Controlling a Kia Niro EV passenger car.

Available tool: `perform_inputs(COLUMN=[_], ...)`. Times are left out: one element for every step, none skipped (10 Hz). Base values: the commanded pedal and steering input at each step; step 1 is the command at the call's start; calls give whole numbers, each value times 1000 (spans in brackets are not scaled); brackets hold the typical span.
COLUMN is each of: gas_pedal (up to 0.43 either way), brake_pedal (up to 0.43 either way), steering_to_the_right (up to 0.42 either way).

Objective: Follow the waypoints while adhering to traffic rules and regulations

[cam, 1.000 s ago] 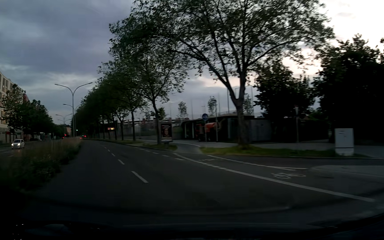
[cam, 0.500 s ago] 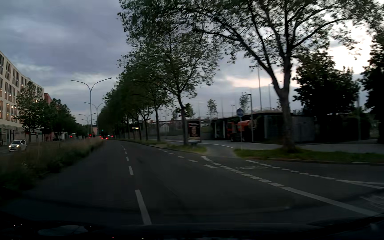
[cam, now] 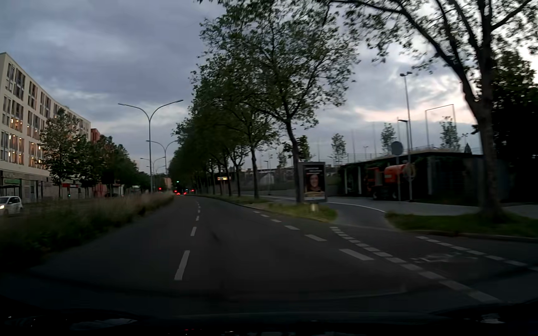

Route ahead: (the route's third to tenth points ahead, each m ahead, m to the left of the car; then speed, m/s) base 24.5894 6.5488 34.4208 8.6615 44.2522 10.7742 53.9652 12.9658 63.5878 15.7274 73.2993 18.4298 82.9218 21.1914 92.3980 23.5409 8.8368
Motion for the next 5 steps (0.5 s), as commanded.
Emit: perform_inputs(gas_pedal=[150, 157, 157, 169, 177], brake_pedal=[0, 0, 0, 0, 0], steering_to_the_right=[-92, -87, -81, -73, -62])
